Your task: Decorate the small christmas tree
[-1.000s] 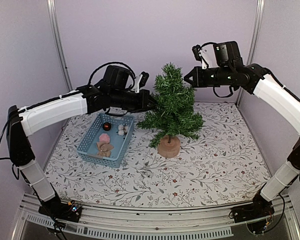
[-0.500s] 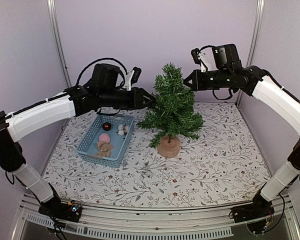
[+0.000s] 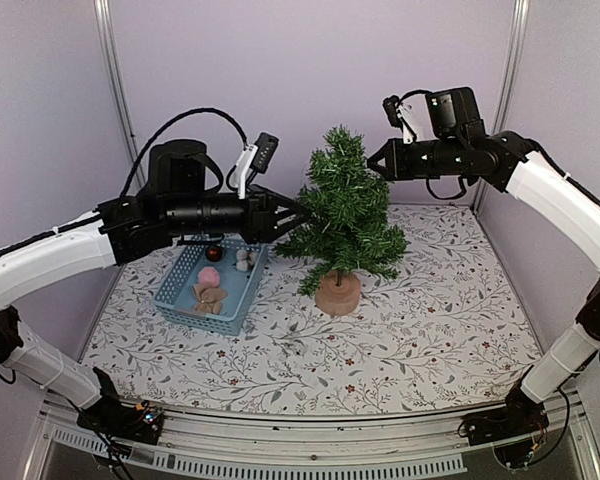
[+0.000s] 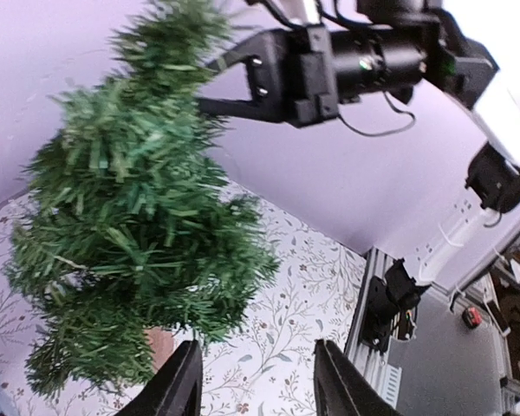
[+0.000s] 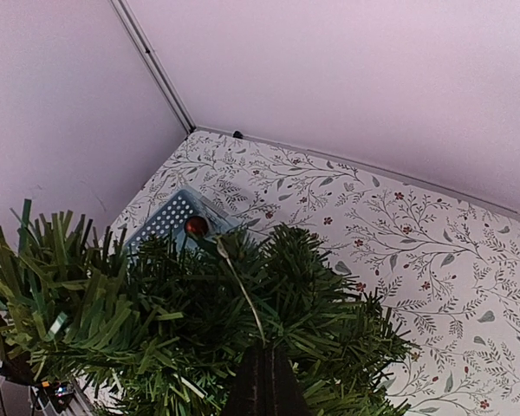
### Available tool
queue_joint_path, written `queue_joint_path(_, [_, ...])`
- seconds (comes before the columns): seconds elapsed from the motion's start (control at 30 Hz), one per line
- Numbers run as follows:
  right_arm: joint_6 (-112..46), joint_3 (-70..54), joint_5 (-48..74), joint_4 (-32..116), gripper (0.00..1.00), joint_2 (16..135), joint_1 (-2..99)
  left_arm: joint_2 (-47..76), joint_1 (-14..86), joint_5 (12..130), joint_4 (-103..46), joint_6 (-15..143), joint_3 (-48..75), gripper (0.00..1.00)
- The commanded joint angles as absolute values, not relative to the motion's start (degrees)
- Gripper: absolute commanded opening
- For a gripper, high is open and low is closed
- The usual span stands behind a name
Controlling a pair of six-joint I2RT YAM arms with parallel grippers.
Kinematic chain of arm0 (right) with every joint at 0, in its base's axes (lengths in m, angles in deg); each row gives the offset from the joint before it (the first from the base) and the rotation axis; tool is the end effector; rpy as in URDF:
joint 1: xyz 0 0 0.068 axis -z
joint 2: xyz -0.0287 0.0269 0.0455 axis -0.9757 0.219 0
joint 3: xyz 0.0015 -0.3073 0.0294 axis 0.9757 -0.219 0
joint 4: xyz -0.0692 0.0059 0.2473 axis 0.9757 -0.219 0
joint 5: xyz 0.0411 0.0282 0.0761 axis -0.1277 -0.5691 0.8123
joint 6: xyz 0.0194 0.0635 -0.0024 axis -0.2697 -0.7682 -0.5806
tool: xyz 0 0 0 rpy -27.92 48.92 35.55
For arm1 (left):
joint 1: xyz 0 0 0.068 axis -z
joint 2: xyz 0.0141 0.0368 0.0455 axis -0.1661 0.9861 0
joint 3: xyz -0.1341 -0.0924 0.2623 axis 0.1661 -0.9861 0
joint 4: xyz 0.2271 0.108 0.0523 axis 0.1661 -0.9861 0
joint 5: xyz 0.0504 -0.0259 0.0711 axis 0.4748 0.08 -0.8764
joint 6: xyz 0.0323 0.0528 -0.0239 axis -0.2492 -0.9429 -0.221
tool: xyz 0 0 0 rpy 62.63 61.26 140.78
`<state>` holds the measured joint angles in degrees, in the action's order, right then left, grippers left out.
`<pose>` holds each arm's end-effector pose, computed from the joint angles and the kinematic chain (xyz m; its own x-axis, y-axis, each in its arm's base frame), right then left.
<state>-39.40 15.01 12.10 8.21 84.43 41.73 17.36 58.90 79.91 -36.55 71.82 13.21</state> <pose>0.2910 0.2160 0.4557 -0.4936 -0.0725 -0.8667 -0.5651 0.7842 0.2562 0.1993 -0.2559 0.4168 -0.4365 0.0108 -0.8996 0.8136 0.4317 -0.3896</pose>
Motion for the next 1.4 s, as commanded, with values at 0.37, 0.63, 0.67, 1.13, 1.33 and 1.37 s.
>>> queue_joint_path(0.37, [-39.66, 14.67, 13.01, 8.81, 0.00, 82.46, 41.98, 26.76, 64.76, 79.11, -40.19, 62.14, 20.65, 0.33])
queue_joint_path(0.63, [-39.68, 14.61, 13.07, 8.93, 0.00, 82.72, 41.93, 26.22, 67.70, 80.28, -37.54, 56.83, 22.68, 0.00])
queue_joint_path(0.67, [-39.68, 14.60, 13.02, 8.90, 0.00, 82.72, 41.93, 26.27, 68.09, 80.42, -37.24, 56.34, 23.00, 0.00])
queue_joint_path(1.13, [-39.30, 13.13, 12.10, 8.84, 0.00, 82.55, 41.95, 31.60, 69.19, 84.05, -45.73, 51.50, 22.01, 0.00])
queue_joint_path(1.33, [-39.21, 12.62, 11.53, 8.70, 0.00, 82.50, 41.97, 33.22, 69.50, 80.46, -48.57, 50.62, 22.33, 0.00])
queue_joint_path(1.37, [-39.16, 12.51, 11.44, 8.72, 0.00, 82.47, 41.88, 33.04, 69.50, 79.75, -48.88, 50.92, 22.07, 0.00])
